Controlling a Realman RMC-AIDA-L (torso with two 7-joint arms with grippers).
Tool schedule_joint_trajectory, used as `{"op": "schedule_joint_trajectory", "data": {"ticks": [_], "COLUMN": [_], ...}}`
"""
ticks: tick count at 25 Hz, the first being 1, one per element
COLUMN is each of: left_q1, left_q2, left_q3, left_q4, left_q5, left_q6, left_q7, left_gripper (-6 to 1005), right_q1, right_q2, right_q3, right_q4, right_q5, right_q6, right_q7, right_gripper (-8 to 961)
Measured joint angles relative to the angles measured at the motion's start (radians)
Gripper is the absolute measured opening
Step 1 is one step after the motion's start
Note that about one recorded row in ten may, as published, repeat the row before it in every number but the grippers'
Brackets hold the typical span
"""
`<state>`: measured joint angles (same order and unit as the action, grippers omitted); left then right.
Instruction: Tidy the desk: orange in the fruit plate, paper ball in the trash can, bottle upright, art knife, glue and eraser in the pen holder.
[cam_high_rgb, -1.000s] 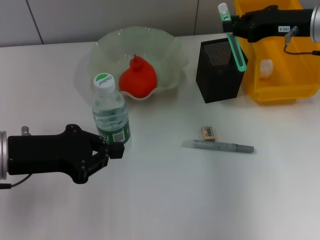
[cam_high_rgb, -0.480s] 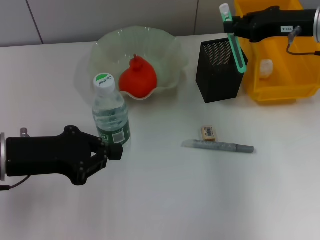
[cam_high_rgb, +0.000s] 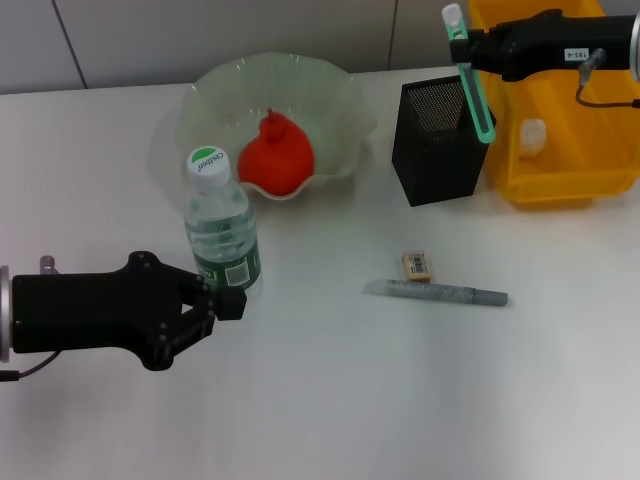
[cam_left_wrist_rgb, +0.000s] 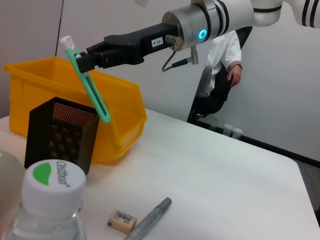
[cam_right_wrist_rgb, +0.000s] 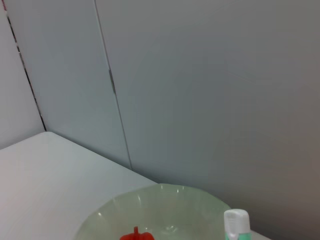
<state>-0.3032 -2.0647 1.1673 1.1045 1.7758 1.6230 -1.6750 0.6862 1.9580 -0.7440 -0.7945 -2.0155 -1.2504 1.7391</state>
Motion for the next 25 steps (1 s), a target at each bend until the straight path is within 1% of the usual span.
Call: {"op": "schedule_joint_trajectory", "data": {"ticks": [13,25], "left_q1": [-0.012,-0.014], "left_q2": [0.000,0.002], "left_q3": [0.000,-0.012], "left_q4": [0.000,-0.023], "left_q5": [-0.004,-0.004], "left_q6": [0.000,-0.001], "left_q7": [0.000,0.015], "left_gripper": [-1,-1], "right_q1": [0.009,0.008], "right_q2": [-0.012,-0.016], "right_q3": [0.000,0.000], "right_q4": [0.000,-0.002], "right_q5": [0.002,0.003], "right_q6": [-0.006,-0.005], "right_q7": [0.005,0.008], "right_gripper": [178,187]}}
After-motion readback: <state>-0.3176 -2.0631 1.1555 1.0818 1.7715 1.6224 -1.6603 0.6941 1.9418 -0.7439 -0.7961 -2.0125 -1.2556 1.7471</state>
